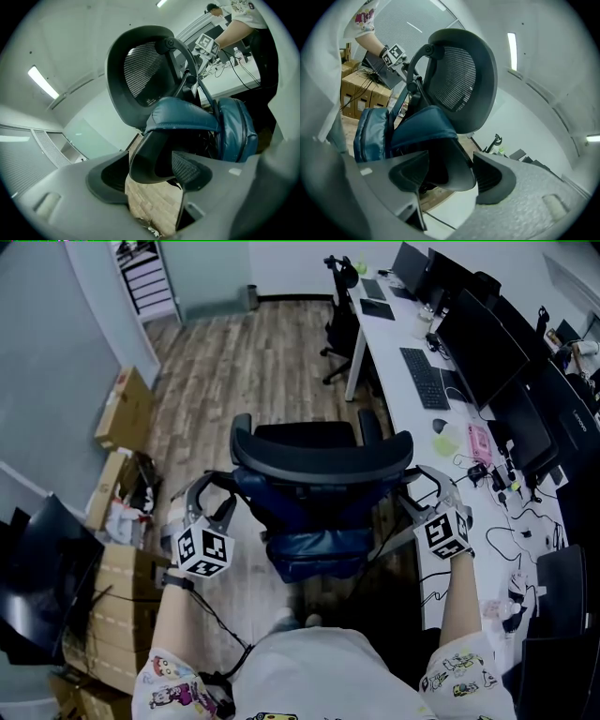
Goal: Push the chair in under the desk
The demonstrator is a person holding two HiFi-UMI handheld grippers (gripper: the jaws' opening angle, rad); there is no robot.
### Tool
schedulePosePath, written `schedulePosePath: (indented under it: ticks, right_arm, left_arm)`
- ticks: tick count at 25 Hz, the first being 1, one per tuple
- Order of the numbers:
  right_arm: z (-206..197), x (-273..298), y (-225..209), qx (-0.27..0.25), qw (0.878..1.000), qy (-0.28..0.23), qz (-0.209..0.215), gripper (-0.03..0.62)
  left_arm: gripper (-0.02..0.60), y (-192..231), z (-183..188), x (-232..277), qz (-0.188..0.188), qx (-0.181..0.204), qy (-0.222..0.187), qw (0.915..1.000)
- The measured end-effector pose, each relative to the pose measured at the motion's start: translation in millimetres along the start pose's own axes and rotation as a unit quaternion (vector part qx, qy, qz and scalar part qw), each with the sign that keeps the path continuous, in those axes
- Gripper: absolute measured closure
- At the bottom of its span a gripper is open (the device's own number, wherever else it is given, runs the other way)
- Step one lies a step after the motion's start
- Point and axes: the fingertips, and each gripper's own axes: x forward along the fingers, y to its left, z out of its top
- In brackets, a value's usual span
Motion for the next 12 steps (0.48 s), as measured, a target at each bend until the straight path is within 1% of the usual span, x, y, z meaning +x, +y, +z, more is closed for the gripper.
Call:
schedulePosePath:
  ticks: [4, 5, 6, 7, 8, 9, 12]
  right_arm:
    - [-1.5, 3.7, -2.2, 0.01, 1.0, -0.01, 0.002, 0.304]
    - [-1.7, 5.4, -2.7, 0.006, 1.0, -0.01, 0.002, 0.306]
    - [-1.9, 7.3, -3.4, 0.003, 1.0, -0.01, 0.003, 0.306]
    - [-1.8, 9.1, -4.6, 0.003, 1.0, -0.011, 0.003, 0.306]
    - [-1.5, 10.2, -6.0, 0.005, 1.0, -0.013, 0.002, 0.315]
    - [-1.2, 10.5, -6.9, 0.008, 1.0, -0.015, 0.001, 0.338]
    - [-1.0, 9.8, -7.9, 0.015, 1.0, -0.021, -0.005, 0.338]
  left_arm:
    - [0.327, 5.7, -5.1, 6.4, 0.007, -0.013, 0.002, 0.9999]
    - [0.343, 8.3, -5.6, 6.7, 0.011, -0.011, 0.002, 0.9999]
    - [0.366, 10.5, -5.7, 7.4, 0.013, -0.005, 0.003, 0.9999]
    - [0.375, 11.6, -5.3, 8.9, 0.013, 0.004, 0.006, 0.9999]
    - [0.367, 11.7, -4.2, 11.1, 0.011, 0.014, 0.009, 0.9998]
    - [0.359, 11.0, -2.8, 13.7, 0.008, 0.022, 0.011, 0.9997]
    - [0.358, 11.2, -1.5, 18.9, 0.007, 0.029, 0.012, 0.9995]
